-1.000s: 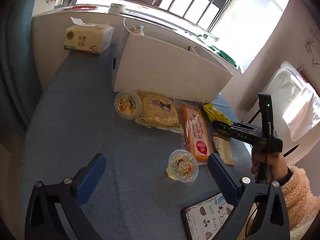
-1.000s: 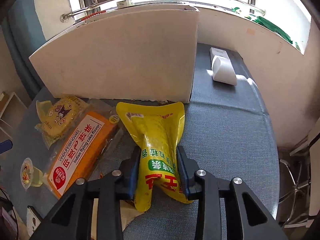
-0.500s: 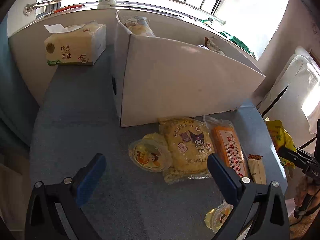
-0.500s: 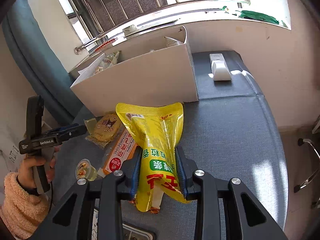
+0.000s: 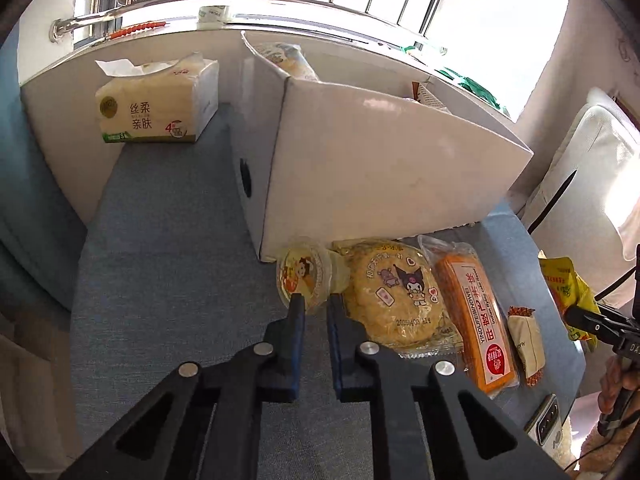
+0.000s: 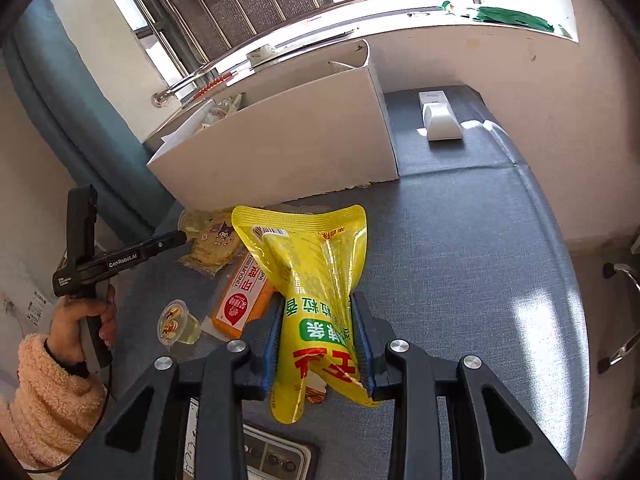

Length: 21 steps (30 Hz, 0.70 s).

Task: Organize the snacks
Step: 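Grasp the yellow pickle pouch with the right tool while the left tool grasps a jelly cup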

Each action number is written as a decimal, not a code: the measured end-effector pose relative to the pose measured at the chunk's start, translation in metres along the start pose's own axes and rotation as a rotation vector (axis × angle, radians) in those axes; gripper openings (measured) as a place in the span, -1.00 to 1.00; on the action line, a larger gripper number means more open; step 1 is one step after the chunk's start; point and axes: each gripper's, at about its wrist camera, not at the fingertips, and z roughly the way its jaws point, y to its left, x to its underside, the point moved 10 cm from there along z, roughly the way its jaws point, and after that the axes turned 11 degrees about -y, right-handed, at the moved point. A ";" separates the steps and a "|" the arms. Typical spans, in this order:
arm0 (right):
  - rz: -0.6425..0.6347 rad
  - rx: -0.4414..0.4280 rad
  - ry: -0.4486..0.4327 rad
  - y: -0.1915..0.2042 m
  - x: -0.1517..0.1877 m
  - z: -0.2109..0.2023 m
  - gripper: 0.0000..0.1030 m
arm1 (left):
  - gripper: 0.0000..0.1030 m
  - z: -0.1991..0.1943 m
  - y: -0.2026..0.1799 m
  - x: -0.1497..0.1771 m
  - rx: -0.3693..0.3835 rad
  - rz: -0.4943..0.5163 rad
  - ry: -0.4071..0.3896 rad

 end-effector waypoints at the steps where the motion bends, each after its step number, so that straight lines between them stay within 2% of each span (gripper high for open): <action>1: -0.003 -0.008 0.005 0.003 0.000 0.002 -0.32 | -0.77 -0.002 -0.001 -0.002 0.008 -0.002 -0.002; 4: -0.016 -0.009 0.018 0.008 0.002 0.007 -0.32 | -0.76 -0.002 0.004 -0.003 -0.001 0.022 0.002; 5: -0.016 -0.019 0.020 0.011 0.002 0.008 -0.32 | -0.52 0.001 0.007 -0.002 -0.005 0.012 0.026; 6: -0.018 -0.023 0.019 0.012 0.002 0.007 -0.32 | 0.00 0.004 0.011 -0.001 -0.022 0.002 0.038; 7: -0.023 -0.025 0.019 0.014 0.002 0.007 -0.32 | 0.33 0.007 0.014 -0.002 -0.032 -0.010 0.039; 8: -0.029 -0.026 0.019 0.015 0.002 0.007 -0.32 | 0.85 0.009 0.016 -0.004 -0.035 -0.025 0.029; 9: -0.029 -0.025 0.016 0.015 0.002 0.006 -0.32 | 0.95 0.009 0.018 -0.005 -0.029 -0.034 0.010; 13: -0.016 -0.021 0.020 0.012 0.003 0.006 -0.32 | 0.95 0.025 0.017 -0.007 -0.037 -0.020 0.026; 16: -0.015 -0.020 0.024 0.011 0.005 0.005 -0.32 | 0.93 0.036 0.010 -0.003 -0.009 -0.001 0.035; 17: -0.016 -0.019 0.027 0.010 0.006 0.005 -0.32 | 0.84 0.037 0.008 -0.003 -0.008 0.022 0.022; 18: -0.013 -0.018 0.029 0.010 0.006 0.005 -0.32 | 0.42 0.038 0.006 -0.004 -0.007 0.044 0.016; 19: -0.010 -0.016 0.031 0.009 0.007 0.005 -0.32 | 0.22 0.038 0.004 -0.005 0.012 0.049 0.013; 20: -0.008 -0.015 0.033 0.008 0.008 0.006 -0.32 | -0.07 0.038 0.002 -0.006 0.045 0.018 0.018; 21: -0.004 -0.016 0.033 0.008 0.008 0.006 -0.32 | -0.12 0.039 0.003 -0.007 0.045 0.007 0.026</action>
